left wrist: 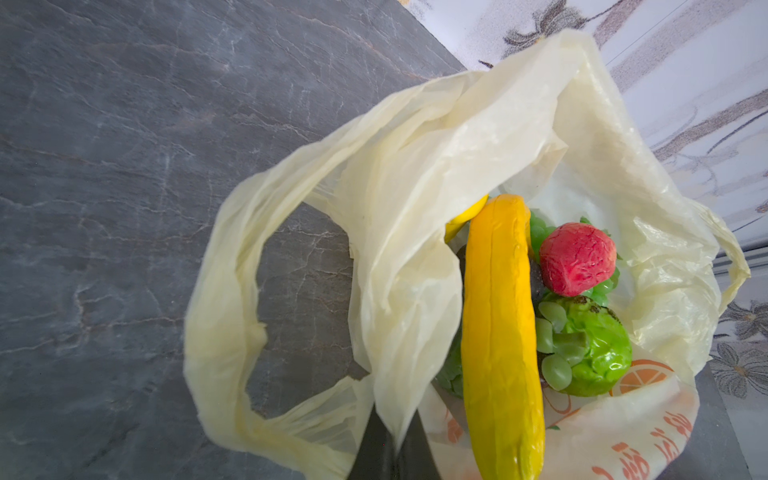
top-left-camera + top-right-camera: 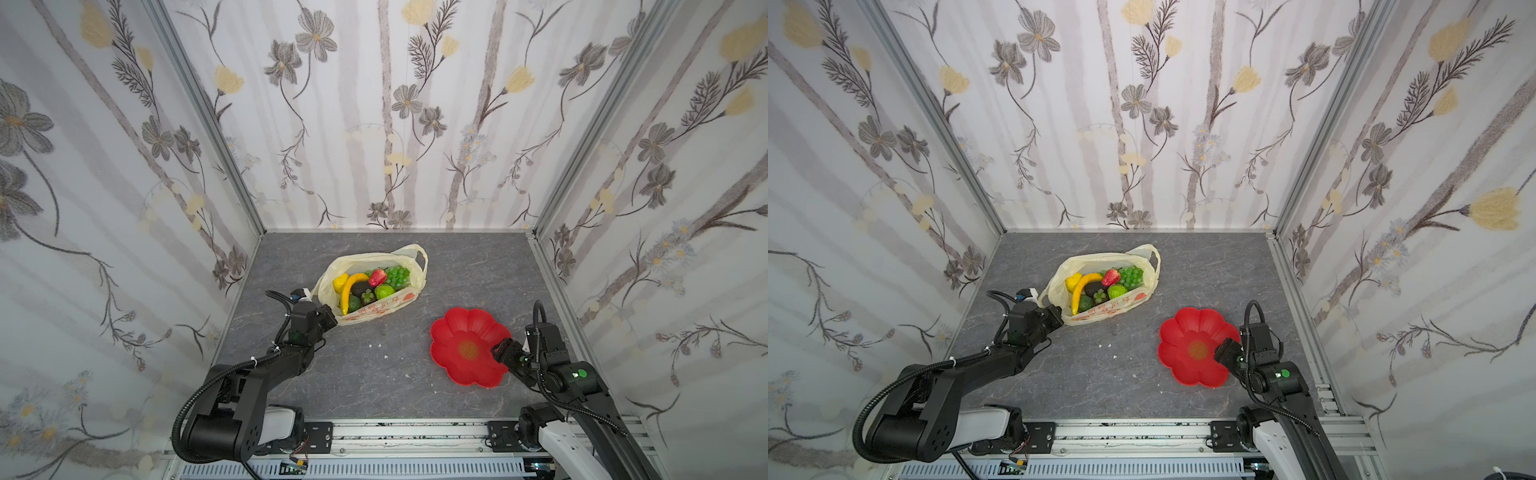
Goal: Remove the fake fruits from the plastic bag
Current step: 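Release the red plate and reach the right gripper to the bag handle, then hold the bag handle with the right gripper while the left gripper reaches in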
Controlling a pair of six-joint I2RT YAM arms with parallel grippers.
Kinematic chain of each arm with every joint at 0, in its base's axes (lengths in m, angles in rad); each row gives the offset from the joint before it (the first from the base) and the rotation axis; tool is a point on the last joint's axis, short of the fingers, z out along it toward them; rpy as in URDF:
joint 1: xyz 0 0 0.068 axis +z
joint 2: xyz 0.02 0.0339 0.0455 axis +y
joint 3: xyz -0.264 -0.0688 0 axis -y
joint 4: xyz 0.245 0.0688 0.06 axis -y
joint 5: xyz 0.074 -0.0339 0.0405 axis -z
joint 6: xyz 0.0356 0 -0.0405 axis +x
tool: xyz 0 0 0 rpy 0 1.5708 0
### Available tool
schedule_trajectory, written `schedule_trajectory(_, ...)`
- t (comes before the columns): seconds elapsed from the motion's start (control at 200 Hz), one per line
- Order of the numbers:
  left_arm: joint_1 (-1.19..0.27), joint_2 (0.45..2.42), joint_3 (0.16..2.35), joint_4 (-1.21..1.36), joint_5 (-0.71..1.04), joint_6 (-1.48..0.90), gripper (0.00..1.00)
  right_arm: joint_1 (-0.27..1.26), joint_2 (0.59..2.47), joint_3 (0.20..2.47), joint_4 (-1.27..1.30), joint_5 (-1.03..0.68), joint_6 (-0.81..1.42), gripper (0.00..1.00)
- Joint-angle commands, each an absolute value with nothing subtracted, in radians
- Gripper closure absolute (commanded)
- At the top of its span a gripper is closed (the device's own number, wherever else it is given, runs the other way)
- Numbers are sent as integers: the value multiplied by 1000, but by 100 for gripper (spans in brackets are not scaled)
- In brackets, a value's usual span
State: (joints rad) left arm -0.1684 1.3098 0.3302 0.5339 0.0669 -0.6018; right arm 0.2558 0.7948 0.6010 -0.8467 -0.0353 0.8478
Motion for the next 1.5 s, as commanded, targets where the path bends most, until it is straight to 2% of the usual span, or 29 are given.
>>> schedule_trajectory(0.0,-167,1317,338,540,65,-596,100,330,878,728,-768,178,853,21)
schedule_trajectory(0.12,-170,1318,340,540,71,-598,100,439,1027,888,-648,284,768,17)
schedule_trajectory(0.29,-172,1301,336,538,67,-597,100,526,1341,1065,-463,226,589,14)
schedule_trajectory(0.445,-173,1295,331,538,58,-596,100,583,1671,1277,-431,175,473,12)
schedule_trajectory(0.585,-174,1305,336,538,63,-595,100,590,1896,1439,-426,142,423,13)
schedule_trajectory(0.784,-175,1295,333,537,61,-596,100,588,2157,1678,-510,141,388,11)
schedule_trajectory(0.964,-176,1305,338,535,68,-596,100,588,2298,1797,-534,143,390,13)
schedule_trajectory(1.019,-176,1310,342,534,72,-595,100,585,2332,1823,-535,132,389,18)
schedule_trajectory(1.079,-176,1317,344,535,82,-596,100,582,2360,1843,-535,123,393,28)
schedule_trajectory(1.179,-180,1341,357,536,106,-594,100,568,2374,1846,-533,125,417,61)
schedule_trajectory(1.294,-197,1358,367,536,112,-588,100,543,2343,1798,-518,131,456,83)
schedule_trajectory(1.364,-213,1365,374,536,117,-583,100,525,2297,1731,-476,118,463,88)
schedule_trajectory(1.494,-259,1391,400,537,137,-560,100,484,2201,1599,-400,81,476,89)
